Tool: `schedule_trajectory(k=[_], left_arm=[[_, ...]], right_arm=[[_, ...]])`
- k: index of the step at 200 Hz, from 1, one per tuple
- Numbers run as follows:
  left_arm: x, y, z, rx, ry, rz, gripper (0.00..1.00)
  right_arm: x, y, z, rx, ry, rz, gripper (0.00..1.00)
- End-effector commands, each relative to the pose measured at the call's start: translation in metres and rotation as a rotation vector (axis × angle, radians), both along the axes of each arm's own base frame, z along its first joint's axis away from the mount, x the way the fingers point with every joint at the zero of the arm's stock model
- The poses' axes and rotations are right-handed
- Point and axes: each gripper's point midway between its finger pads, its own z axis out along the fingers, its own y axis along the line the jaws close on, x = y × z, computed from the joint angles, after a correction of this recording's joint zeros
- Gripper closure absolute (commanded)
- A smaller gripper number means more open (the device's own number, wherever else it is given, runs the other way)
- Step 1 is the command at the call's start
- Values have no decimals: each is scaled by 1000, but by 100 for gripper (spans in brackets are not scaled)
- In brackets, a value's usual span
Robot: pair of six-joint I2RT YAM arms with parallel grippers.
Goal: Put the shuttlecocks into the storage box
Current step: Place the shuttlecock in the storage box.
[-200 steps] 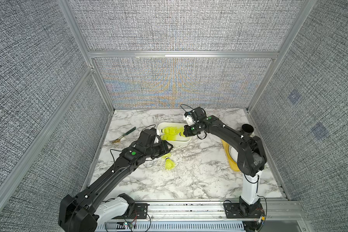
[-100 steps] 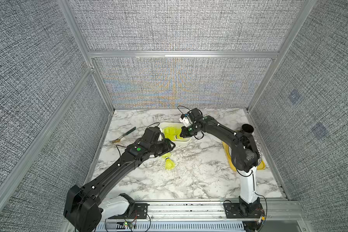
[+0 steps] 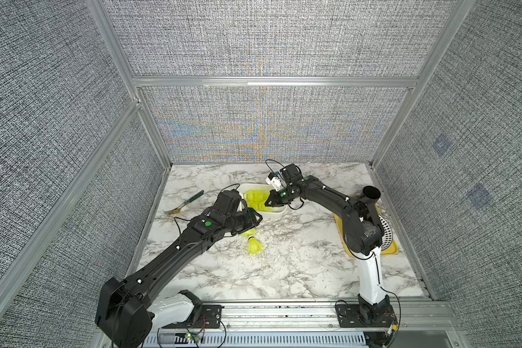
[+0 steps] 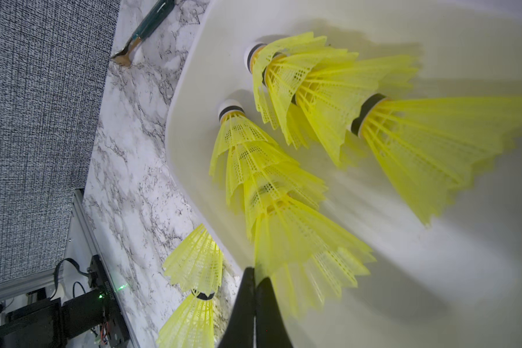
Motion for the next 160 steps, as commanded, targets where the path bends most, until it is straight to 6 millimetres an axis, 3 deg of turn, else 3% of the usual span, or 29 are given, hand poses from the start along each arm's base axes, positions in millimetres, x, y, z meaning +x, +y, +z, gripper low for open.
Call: schedule_trajectory(k=[1, 160], left_arm=[[1, 2, 4, 8, -19, 1, 50], [-10, 10, 6, 10, -18, 4, 50]], right_arm=[[5, 8, 8, 86, 8, -4, 100], [7, 19, -16, 146, 76, -12, 100]])
